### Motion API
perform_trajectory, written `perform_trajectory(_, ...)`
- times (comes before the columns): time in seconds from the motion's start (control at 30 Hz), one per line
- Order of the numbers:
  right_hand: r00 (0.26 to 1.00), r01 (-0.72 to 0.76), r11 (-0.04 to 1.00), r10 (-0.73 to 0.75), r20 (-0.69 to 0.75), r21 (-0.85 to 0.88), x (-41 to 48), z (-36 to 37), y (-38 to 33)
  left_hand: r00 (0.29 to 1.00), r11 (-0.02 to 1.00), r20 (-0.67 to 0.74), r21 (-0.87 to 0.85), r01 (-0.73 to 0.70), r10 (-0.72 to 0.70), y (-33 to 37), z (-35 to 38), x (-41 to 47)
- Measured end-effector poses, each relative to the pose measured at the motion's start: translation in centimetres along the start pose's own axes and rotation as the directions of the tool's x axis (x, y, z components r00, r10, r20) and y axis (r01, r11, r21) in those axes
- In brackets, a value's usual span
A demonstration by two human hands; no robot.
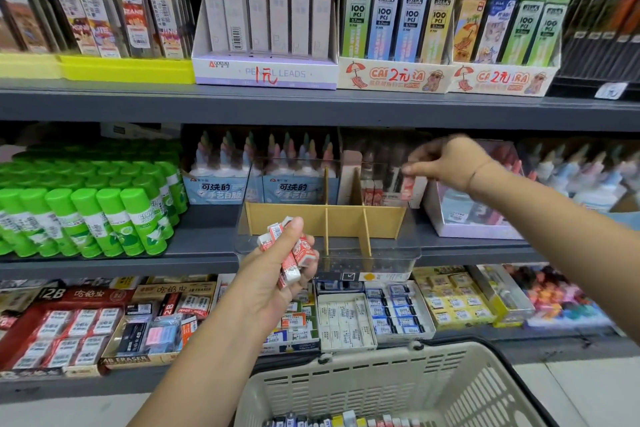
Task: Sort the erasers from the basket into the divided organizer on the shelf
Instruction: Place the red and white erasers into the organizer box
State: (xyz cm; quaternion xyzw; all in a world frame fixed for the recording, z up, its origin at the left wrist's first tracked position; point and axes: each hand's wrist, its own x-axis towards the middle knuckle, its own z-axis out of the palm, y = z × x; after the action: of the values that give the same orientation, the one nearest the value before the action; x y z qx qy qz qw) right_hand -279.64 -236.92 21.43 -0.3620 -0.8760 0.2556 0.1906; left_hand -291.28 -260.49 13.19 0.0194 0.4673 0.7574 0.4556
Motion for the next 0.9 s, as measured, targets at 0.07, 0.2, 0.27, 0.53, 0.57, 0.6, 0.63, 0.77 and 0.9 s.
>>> perform_trajectory(0.07, 1.000, 0.011, 0.966, -0.011, 0.002, -0.260, 1.7, -0.3, 0.5, 1.000, 1.000, 0.001, 0.007, 0.006, -0.006, -0.1, 0.1, 0.1)
perform_trajectory(0.2, 0.998, 0.064, 0.896, -0.051, 0.041, -0.439, 3.9, 0.9, -0.6, 1.000, 1.000, -0.008, 0.007, 0.012, -0.012, -0.3, 0.3, 0.2)
perform_trajectory(0.27, 0.996, 0.089, 0.869, -0.069, 0.059, -0.486, 4.9, 1.5, -0.9, 1.000, 1.000, -0.009, 0.006, 0.011, -0.011, -0.2, 0.3, 0.2)
perform_trajectory(0.53, 0.994, 0.093, 0.761, -0.040, 0.097, -0.642, 6.3, 4.4, 1.6, 1.000, 1.000, 0.004, 0.013, 0.003, -0.003, 0.1, 0.0, 0.4)
perform_trajectory(0.57, 0.995, 0.099, 0.755, -0.053, 0.089, -0.648, 6.3, 4.7, 1.8, 1.000, 1.000, 0.004, 0.011, 0.004, -0.004, 0.1, 0.0, 0.4)
perform_trajectory(0.6, 0.995, 0.100, 0.748, -0.065, 0.078, -0.656, 6.3, 5.0, 1.9, 1.000, 1.000, 0.002, 0.008, 0.005, -0.005, 0.0, 0.0, 0.5)
perform_trajectory(0.63, 0.995, 0.103, 0.736, -0.082, 0.063, -0.669, 6.3, 5.3, 2.1, 1.000, 1.000, 0.001, 0.006, 0.005, -0.005, 0.0, 0.0, 0.5)
perform_trajectory(0.77, 0.994, 0.093, 0.634, -0.105, 0.034, -0.768, 6.9, 6.7, 2.8, 1.000, 1.000, 0.002, 0.018, 0.006, -0.006, 0.0, 0.0, 0.5)
perform_trajectory(0.9, 0.996, 0.064, 0.600, -0.092, 0.010, -0.797, 7.5, 7.4, 3.1, 1.000, 1.000, 0.007, 0.009, 0.005, -0.005, 0.2, 0.0, 0.5)
